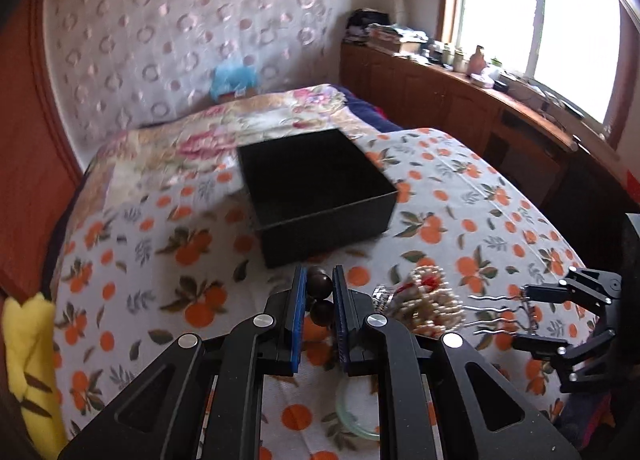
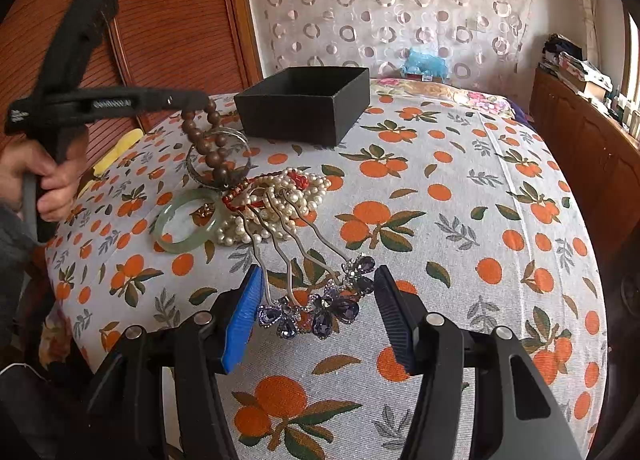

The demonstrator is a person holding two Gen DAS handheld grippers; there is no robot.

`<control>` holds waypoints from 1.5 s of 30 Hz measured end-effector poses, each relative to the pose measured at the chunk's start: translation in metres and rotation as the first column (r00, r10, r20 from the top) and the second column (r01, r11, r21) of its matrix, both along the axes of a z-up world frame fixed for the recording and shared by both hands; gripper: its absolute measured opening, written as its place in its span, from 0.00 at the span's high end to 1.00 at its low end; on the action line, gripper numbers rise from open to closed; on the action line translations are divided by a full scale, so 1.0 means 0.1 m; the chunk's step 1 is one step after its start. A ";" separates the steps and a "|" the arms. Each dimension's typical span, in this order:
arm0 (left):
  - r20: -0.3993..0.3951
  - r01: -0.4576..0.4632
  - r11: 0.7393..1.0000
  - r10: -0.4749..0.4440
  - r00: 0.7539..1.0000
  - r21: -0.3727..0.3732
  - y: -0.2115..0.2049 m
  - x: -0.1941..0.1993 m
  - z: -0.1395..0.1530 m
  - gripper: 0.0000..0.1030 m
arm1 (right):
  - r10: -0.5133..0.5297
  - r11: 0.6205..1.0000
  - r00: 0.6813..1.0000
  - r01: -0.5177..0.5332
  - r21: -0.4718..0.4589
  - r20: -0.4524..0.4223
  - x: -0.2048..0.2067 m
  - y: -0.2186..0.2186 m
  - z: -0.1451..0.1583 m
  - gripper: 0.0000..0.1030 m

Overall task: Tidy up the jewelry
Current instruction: 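Carry the hairpins into the black box and open the right tool while the left drops the bracelet in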

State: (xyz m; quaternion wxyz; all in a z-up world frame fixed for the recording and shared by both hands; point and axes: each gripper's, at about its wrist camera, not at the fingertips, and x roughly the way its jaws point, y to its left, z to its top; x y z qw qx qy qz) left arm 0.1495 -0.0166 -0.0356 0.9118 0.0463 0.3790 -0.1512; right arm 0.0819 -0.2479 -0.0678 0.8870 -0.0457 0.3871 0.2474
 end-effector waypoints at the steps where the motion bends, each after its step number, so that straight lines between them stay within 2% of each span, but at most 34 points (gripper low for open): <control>1: -0.005 -0.005 1.000 0.005 1.000 -0.009 0.04 0.00 -0.01 0.88 | 0.000 1.000 1.000 0.000 -0.001 0.001 0.00 0.00 0.00 0.42; 9: 0.029 -0.010 1.000 0.010 1.000 -0.019 0.11 -0.06 0.16 0.88 | 0.002 1.000 1.000 -0.002 0.000 -0.002 -0.01 0.03 0.00 0.42; 13: 0.043 -0.028 0.998 0.030 0.999 -0.053 0.22 -0.02 0.28 0.88 | 0.008 1.000 1.000 -0.008 0.000 -0.003 -0.02 0.05 0.00 0.42; 20: 0.122 -0.039 0.995 0.050 0.991 -0.090 0.32 -0.09 0.64 0.88 | 0.005 1.000 1.000 -0.005 0.000 -0.004 -0.01 0.05 -0.02 0.42; 28: 0.164 -0.041 0.995 0.056 0.985 -0.093 0.33 -0.14 0.81 0.88 | 0.012 1.000 1.000 -0.012 -0.002 0.013 0.04 0.08 0.06 0.42; 37: 0.183 -0.053 0.994 0.069 0.981 -0.092 0.32 -0.04 0.89 0.88 | 0.051 0.998 0.997 -0.049 -0.031 0.062 0.29 0.23 0.30 0.42; 45: 0.180 -0.075 0.994 0.089 0.980 -0.084 0.34 0.13 0.91 0.88 | 0.084 0.994 0.992 -0.077 -0.077 0.093 0.78 0.53 0.50 0.42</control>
